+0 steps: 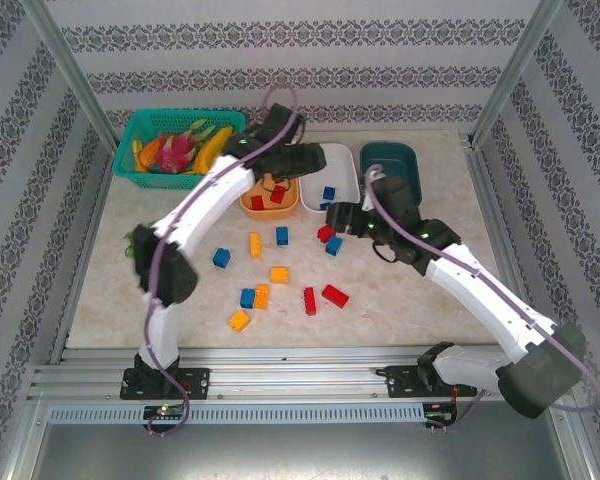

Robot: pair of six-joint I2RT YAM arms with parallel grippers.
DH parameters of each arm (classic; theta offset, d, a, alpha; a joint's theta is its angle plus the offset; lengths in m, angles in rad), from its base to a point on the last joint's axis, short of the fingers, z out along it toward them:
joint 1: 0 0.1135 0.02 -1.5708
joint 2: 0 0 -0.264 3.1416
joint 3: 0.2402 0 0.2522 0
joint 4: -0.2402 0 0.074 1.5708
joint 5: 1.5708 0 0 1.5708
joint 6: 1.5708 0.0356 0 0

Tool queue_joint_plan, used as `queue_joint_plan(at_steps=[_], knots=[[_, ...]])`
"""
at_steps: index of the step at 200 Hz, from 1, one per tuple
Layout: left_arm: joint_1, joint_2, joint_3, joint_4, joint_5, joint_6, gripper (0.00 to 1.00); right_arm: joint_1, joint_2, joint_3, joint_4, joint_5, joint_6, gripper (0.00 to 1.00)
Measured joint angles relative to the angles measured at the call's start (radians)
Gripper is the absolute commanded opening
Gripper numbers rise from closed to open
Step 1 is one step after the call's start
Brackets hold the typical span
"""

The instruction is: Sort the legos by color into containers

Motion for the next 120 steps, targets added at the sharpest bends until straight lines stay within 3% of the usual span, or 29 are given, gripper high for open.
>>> queue_joint_plan(at_steps=[38,70,97,120], knots=[[0.009,-0.514,-0.569,0.110,-0.084,-0.032,0.86,0.161,0.201,0.048,-0.044,0.012,0.036,0.79],[0.009,-0.783,-0.961,0.120,-0.097,-0.059,0.86,0.231,0.407,0.099,-0.071,-0.006,0.132,0.86],[0.009,-0.983,-1.189,0.100,-0.085,-0.072,0.88,0.256,0.535,0.171,-0.097,-0.018,0.223,0.86],[0.009,-1.148,-1.270,0.071,-0.076,-0.078,0.88,0.262,0.623,0.235,-0.108,-0.025,0.293,0.84]])
